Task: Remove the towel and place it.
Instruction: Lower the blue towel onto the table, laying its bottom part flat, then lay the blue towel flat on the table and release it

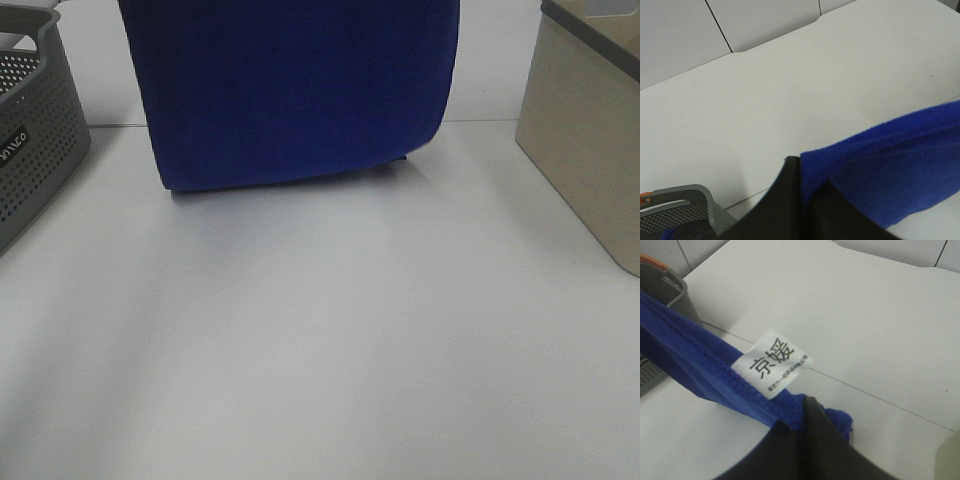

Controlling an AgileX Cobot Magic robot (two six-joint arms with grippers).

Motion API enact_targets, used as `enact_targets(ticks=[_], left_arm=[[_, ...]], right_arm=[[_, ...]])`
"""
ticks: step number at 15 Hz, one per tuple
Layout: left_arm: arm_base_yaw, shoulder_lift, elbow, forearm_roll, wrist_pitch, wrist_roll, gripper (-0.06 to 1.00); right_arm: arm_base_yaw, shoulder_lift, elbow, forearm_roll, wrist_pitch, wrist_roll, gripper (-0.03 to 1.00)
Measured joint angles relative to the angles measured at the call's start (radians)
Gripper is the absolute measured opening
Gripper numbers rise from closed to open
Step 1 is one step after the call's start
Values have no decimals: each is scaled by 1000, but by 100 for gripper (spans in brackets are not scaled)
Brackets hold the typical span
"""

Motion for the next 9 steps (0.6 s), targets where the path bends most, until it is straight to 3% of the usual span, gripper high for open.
enact_targets(ticks=[4,7,9], left_arm=[[0,-40,18,-35,1,0,0],[2,-89,185,-64,3,-4,0],[6,-157,344,-93,6,-4,0]], right_arm=[[0,-28,3,32,30,17,2],[0,-52,79,35,33,26,2],[-1,-98,216,59,33,26,2]])
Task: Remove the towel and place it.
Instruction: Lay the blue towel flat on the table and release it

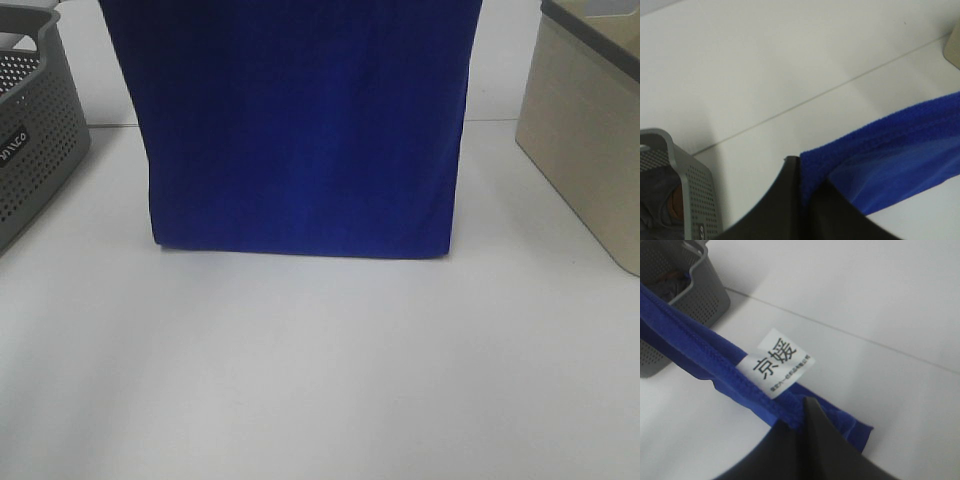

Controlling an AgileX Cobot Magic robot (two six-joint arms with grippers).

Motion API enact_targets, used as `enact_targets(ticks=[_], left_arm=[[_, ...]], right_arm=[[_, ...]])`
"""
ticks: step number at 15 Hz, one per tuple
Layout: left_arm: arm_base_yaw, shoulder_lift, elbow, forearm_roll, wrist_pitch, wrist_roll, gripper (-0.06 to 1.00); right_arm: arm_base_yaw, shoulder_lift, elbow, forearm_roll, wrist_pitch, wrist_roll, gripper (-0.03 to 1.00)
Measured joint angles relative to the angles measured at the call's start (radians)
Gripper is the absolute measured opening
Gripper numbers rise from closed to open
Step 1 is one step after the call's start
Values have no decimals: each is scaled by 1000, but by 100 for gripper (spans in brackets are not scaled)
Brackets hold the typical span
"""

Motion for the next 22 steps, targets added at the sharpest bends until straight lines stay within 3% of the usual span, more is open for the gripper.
enact_targets(ticks=[7,12,17,22], left_arm=[[-2,-293,514,-139,-1,0,0],[-8,-465,726,-228,-5,-23,0],[-8,-575,1008,-382,-8,-30,0],[-8,-665,1253,-459,-13,-42,0]], right_arm=[[1,-241,480,54,-2,16,2],[2,-420,692,88,-10,65,2],[2,-541,917,113,-8,104,2],[2,-619,1119,190,-6,130,2]])
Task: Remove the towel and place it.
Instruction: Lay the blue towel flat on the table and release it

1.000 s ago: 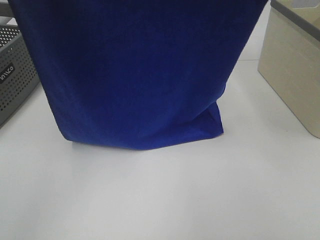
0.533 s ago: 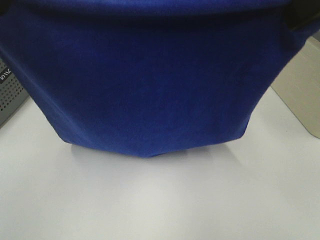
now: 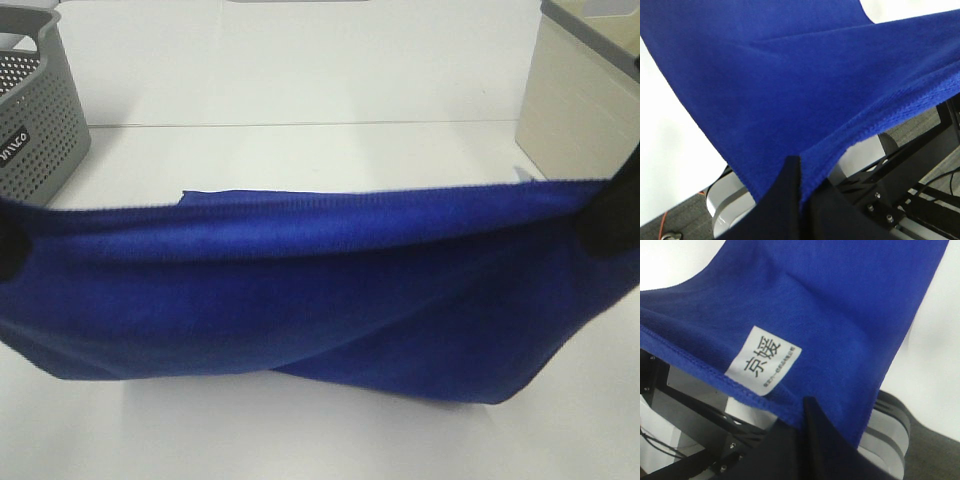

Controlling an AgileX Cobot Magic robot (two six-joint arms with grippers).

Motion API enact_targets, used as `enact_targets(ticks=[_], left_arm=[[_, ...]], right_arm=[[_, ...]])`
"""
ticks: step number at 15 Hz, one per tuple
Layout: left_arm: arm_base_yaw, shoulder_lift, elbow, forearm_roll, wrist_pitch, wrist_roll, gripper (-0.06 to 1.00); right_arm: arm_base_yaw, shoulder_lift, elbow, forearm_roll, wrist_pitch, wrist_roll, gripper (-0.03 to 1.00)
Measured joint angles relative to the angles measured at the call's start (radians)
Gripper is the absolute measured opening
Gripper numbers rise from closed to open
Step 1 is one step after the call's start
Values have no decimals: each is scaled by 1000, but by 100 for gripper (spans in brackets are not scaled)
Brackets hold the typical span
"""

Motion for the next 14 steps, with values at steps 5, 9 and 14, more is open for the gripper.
enact_targets(ticks=[5,9,14], left_arm=[[0,-8,274,-60,-9,16,0],[0,98,313,-68,-14,53,0],[0,348,314,-67,-18,156,0]], right_arm=[[0,40,215,64,-1,-2,2],[0,167,273,75,-2,-42,2],[0,369,300,89,-6,-130,2]])
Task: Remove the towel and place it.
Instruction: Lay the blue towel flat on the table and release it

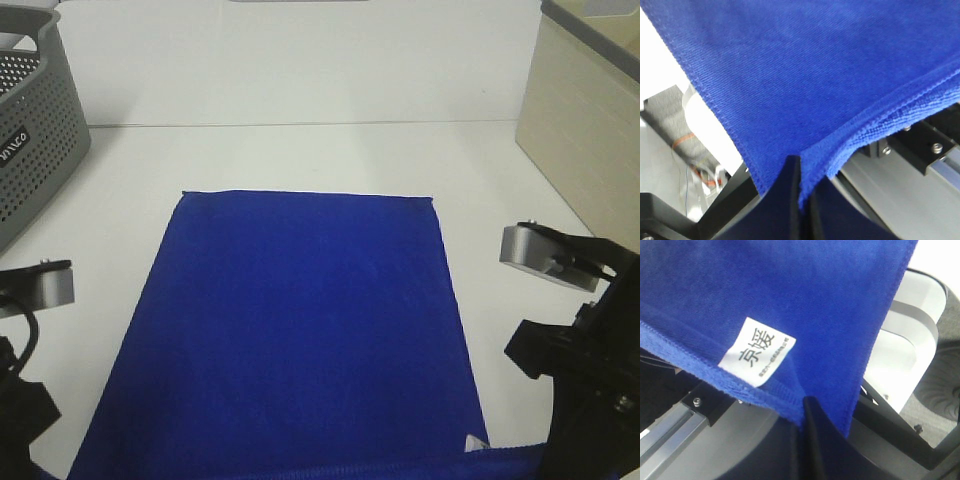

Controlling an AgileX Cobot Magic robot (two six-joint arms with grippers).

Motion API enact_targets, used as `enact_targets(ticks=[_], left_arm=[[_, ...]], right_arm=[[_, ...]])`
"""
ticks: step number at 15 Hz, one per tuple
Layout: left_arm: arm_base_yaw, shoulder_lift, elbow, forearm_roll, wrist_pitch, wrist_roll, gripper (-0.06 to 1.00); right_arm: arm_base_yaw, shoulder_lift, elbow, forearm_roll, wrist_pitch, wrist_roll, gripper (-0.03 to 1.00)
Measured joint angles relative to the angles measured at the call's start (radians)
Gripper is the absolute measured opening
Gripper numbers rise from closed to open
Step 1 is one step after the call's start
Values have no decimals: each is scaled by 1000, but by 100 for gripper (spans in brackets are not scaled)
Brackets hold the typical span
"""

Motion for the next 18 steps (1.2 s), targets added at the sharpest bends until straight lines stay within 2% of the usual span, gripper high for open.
enact_targets(ticks=[3,8,16,18], left_arm=[[0,124,0,-1,0,39,0],[1,194,-1,1,-3,78,0],[1,279,-49,23,-32,78,0],[-26,279,-50,37,-18,74,0]], right_arm=[[0,107,0,12,-1,-50,2],[0,258,0,27,-3,-116,2],[0,378,4,36,-19,-178,2],[0,398,9,43,-26,-201,2]])
